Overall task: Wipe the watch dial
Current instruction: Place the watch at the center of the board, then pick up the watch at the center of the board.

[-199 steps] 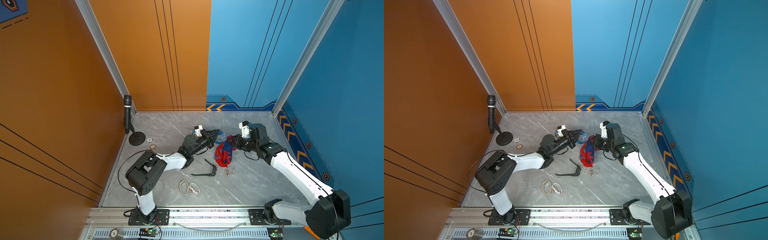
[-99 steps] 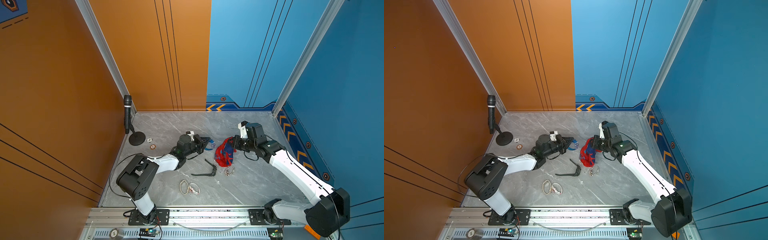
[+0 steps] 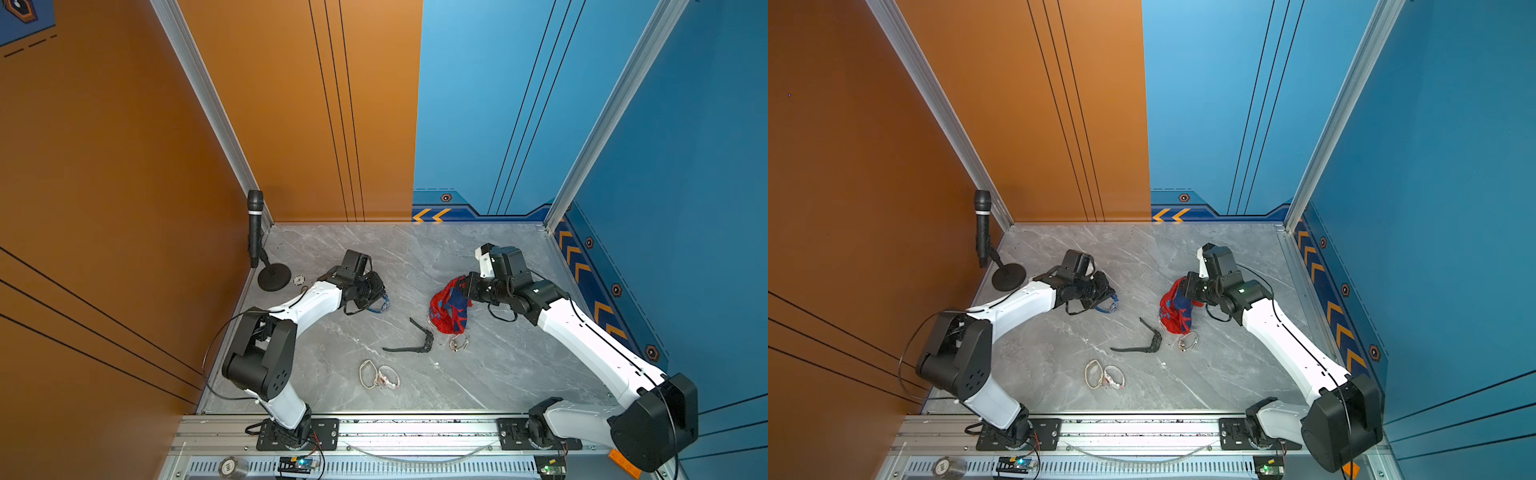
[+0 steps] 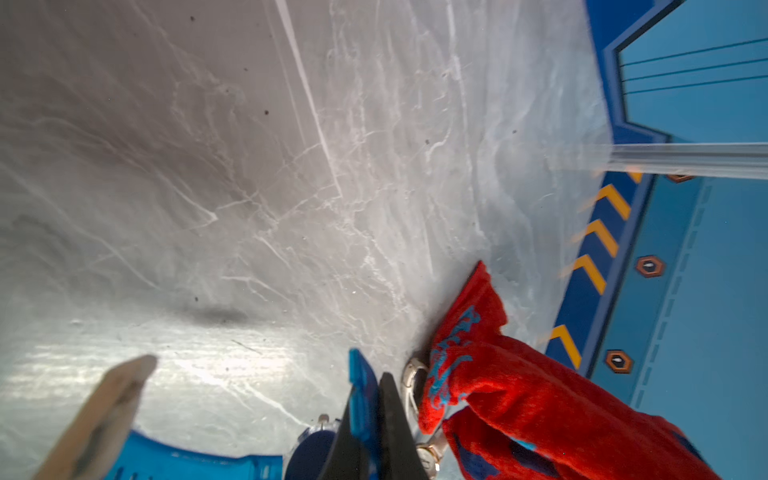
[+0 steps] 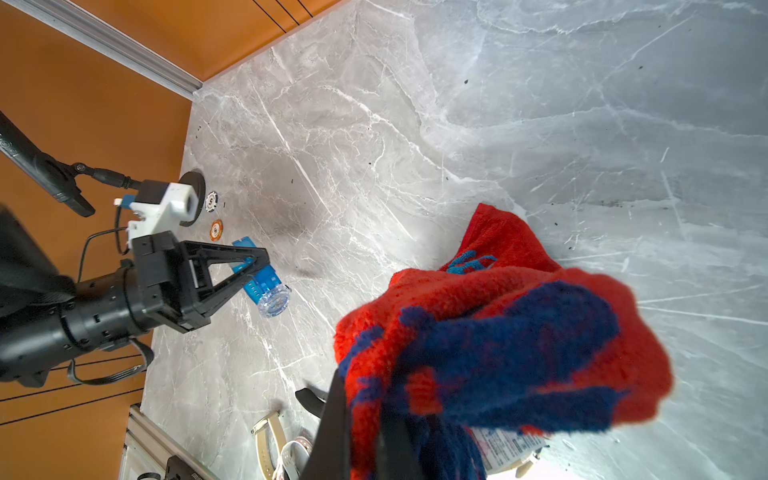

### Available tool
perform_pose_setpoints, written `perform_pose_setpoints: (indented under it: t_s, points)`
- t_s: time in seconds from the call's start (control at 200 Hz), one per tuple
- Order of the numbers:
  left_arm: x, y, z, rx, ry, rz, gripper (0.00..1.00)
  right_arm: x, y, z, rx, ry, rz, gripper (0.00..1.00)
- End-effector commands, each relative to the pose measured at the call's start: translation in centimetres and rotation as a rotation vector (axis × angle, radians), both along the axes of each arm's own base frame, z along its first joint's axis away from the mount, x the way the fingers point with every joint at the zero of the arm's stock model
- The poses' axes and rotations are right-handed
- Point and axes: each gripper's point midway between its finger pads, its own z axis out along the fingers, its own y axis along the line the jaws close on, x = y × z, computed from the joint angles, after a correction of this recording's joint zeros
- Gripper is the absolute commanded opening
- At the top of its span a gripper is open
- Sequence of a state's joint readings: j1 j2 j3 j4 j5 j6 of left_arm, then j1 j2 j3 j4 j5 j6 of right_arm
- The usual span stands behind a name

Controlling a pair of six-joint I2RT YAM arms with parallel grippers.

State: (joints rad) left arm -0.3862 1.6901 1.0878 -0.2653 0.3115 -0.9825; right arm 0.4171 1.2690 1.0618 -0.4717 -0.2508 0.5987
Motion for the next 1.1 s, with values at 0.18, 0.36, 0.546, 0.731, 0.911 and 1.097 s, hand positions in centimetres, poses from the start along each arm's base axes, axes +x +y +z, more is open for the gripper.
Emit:
perform_pose_setpoints:
  t_s: [0.18, 0.36, 0.546, 0.731, 0.911, 1.097]
  points:
    - [-0.9, -0.4, -3.5, 0.078, 0.144, -0.126, 0.0, 0.7, 0.4, 1.8, 0.015, -0.06, 0.021, 0.0]
    - [-0.7, -0.8, -4.1, 0.095, 0.169, -0.159, 0.26, 0.9, 0.3, 1.6, 0.019, -0.058, 0.02, 0.0]
    - [-1.0, -0.6, -4.1, 0.134, 0.183, -0.205, 0.39, 1.0, 0.4, 1.4, 0.024, -0.052, 0.025, 0.0]
    - [-1.7, -0.8, -4.1, 0.221, 0.197, -0.324, 0.38, 1.0, 0.6, 1.2, 0.036, -0.047, 0.032, 0.0]
    - [-2.2, -1.3, -5.0, 0.346, 0.216, -0.436, 0.39, 1.0, 0.8, 1.3, 0.051, -0.05, 0.037, 0.0]
    - [-1.7, -1.5, -5.3, 0.379, 0.213, -0.465, 0.39, 1.0, 0.8, 1.3, 0.053, -0.052, 0.037, 0.0]
